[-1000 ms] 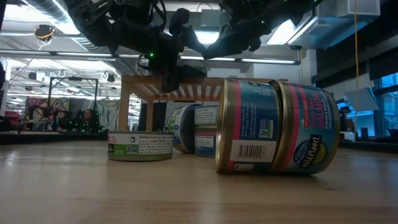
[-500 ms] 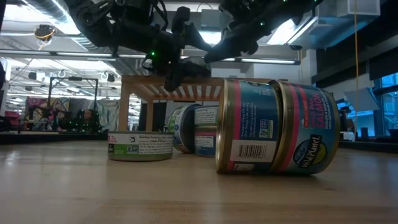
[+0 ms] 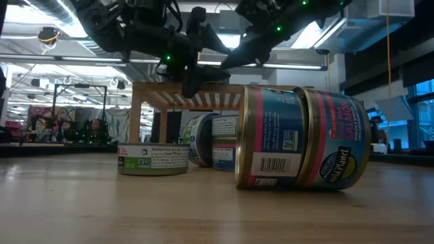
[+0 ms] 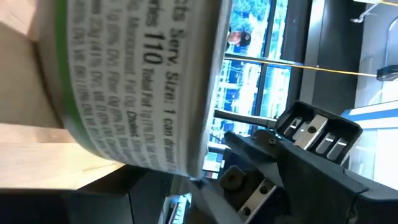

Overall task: Stack canned seafood by type on shelf
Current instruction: Put the green tuna can on the shelf

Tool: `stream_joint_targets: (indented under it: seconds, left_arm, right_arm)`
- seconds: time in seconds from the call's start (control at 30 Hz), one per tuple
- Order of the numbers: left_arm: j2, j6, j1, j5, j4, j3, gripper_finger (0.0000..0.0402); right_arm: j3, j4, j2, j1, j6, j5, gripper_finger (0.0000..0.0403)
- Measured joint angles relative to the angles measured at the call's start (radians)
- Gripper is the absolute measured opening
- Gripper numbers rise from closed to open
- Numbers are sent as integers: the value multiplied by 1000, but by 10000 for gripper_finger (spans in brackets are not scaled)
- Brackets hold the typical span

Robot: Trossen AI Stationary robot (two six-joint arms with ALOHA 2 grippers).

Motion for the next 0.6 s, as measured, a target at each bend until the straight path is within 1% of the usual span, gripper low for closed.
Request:
stream_joint_targets:
  seconds: [0.17, 0.37, 0.6]
  left_arm:
    - [0, 50, -1, -1, -2, -1, 276]
    - [0, 57, 2, -35, -3, -1, 276]
    - [0, 77, 8, -25, 7, -1, 276]
  right_arm:
    - [0, -12, -2, 1, -2, 22, 115]
    - [2, -43, -14, 13, -2, 23, 115]
    - [2, -93, -19, 43, -2, 31, 115]
